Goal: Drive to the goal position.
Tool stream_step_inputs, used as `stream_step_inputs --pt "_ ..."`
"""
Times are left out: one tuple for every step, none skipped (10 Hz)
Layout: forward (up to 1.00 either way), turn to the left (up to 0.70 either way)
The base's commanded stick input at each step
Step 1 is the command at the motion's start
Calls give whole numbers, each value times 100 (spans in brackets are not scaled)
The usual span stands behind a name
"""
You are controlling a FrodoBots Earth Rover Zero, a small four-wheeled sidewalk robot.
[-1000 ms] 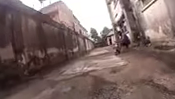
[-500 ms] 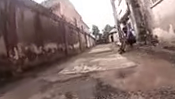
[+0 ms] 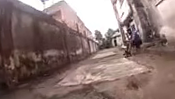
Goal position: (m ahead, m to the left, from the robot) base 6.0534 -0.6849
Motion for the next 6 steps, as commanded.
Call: stream_step_inputs --pt "85 0" --pt "85 0" --pt "85 0" --pt "85 0" --pt "85 0" --pt "85 0"
